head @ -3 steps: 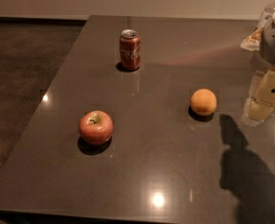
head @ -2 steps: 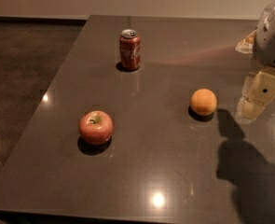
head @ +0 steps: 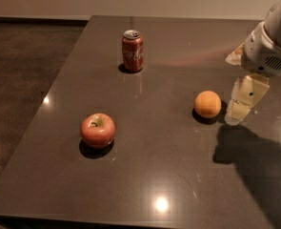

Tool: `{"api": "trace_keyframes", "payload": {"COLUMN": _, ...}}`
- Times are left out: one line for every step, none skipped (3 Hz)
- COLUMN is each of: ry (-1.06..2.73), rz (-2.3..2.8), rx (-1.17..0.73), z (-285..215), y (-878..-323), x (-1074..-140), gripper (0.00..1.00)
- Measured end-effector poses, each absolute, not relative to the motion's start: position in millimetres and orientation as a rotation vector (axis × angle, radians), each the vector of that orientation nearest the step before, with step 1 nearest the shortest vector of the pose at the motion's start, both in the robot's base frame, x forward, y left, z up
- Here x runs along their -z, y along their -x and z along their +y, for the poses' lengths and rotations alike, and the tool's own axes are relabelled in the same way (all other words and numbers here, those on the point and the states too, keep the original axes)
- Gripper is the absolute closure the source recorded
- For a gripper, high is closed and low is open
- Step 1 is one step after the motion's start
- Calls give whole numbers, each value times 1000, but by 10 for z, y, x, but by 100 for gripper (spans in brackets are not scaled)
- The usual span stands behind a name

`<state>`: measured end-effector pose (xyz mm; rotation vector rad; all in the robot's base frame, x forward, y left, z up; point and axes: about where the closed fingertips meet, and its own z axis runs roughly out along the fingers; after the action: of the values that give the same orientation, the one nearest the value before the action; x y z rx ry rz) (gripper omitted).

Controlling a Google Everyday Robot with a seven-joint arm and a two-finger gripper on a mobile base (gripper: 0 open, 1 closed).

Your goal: Move orange near apple

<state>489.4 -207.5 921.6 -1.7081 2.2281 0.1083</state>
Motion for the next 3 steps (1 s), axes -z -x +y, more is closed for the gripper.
{"api": "trace_keyframes", "payload": {"ry": 1708, "rz": 2212, "rx": -178, "z": -1970, "y": -4949, "x": -9037, "gripper": 0}}
{"api": "trace_keyframes", "payload": {"ry": 1716, "rz": 2193, "rx": -212, "z": -1877, "y": -4965, "x": -8883, "gripper": 0}}
{"api": "trace_keyframes", "payload": {"ry": 1732, "rz": 2177, "rx": -200, "z": -1827, "y": -4976, "x": -8745, "gripper": 0}}
